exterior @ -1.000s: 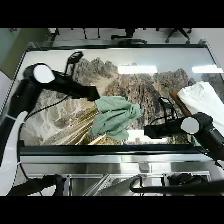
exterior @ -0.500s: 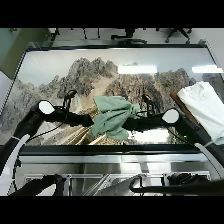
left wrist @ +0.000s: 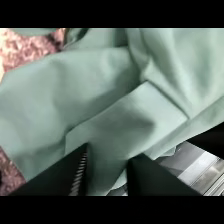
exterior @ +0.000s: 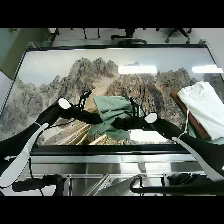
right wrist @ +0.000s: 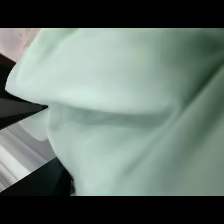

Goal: Fold the shirts.

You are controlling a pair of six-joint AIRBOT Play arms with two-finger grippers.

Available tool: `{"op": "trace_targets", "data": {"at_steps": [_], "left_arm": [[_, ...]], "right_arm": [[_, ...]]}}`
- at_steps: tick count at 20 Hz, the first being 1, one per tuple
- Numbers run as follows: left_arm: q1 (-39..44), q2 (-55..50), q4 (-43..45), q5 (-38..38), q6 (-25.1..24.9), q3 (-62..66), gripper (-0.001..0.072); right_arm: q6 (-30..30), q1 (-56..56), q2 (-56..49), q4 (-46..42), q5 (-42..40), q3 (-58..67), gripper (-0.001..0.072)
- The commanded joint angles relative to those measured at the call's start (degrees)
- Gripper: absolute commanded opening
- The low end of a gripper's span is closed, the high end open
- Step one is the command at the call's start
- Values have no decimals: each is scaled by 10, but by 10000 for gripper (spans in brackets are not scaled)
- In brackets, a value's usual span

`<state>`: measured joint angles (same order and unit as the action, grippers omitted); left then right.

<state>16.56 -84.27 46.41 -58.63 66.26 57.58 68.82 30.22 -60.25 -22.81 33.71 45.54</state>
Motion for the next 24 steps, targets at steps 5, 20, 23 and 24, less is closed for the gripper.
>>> {"op": "trace_targets", "data": {"at_steps": [5, 20, 23, 24], "left_arm": [[-18, -14, -6, -43, -9, 35, 15], [-334, 357, -78, -96, 4, 175, 14], [-350, 416, -91, -59, 22, 253, 14], [-349, 428, -91, -42, 29, 272, 14]], "right_arm": [[-21, -5, 0, 21, -54, 1, 26], [30, -437, 353, -20, 457, 157, 24], [21, -529, 359, 9, 463, 258, 24], [4, -542, 354, 37, 463, 290, 24]]}}
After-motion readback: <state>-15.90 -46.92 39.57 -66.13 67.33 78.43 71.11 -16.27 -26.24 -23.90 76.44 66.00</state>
